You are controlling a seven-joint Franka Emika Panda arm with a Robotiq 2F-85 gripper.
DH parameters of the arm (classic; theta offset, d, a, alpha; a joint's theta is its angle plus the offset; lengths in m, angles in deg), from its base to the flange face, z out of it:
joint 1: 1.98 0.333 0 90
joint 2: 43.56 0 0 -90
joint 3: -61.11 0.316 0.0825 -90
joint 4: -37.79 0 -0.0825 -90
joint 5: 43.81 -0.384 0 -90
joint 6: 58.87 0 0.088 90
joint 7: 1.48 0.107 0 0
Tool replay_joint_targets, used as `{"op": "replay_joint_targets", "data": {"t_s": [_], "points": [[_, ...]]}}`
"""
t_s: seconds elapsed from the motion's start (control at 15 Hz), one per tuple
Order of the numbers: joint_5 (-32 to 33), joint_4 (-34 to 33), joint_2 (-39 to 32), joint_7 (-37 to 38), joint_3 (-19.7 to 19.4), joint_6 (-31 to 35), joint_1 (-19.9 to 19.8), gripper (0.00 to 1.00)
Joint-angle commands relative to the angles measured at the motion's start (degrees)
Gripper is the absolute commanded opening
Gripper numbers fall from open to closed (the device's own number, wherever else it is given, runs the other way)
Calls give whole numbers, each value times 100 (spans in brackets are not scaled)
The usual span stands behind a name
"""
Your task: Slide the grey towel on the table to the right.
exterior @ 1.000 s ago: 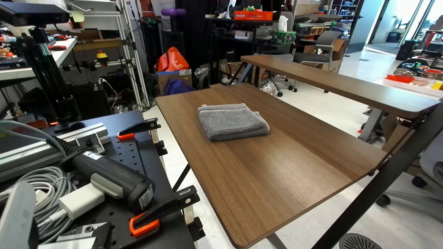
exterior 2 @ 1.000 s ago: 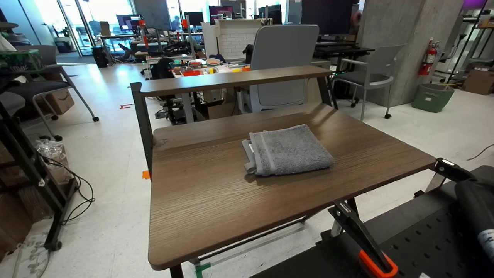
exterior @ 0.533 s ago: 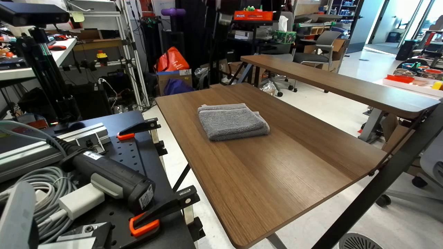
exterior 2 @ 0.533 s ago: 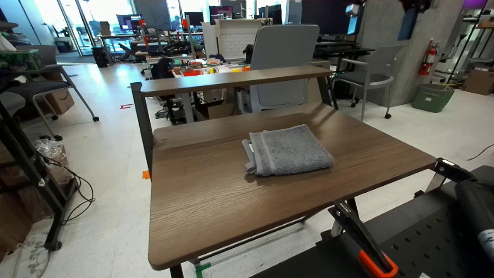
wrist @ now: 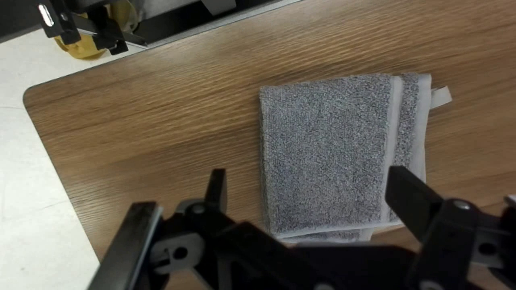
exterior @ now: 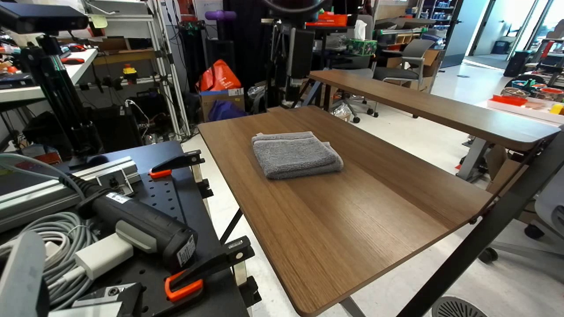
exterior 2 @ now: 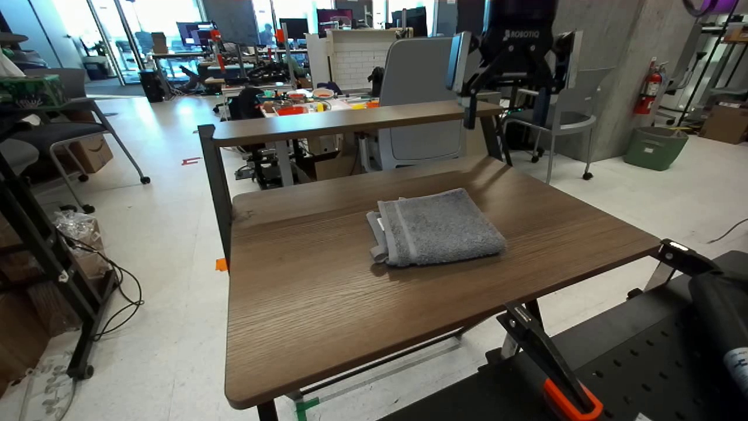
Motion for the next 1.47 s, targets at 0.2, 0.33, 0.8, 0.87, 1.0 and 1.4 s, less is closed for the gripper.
{"op": "replay_joint_targets", "data": {"t_s": [0.2, 0.33, 0.8, 0.87, 1.0, 1.4], "points": [[484, -391, -1068, 646, -90, 574, 423, 100], [518, -539, -1397, 702, -111, 633, 540, 100], [555, -1036, -2219, 637, -226, 778, 902, 100], [584, -1122, -2324, 650, -265, 802, 959, 100], [589, -1284, -2498, 608, -305, 850, 1017, 100], [468, -1677, -2888, 490, -323, 960, 1004, 100]]}}
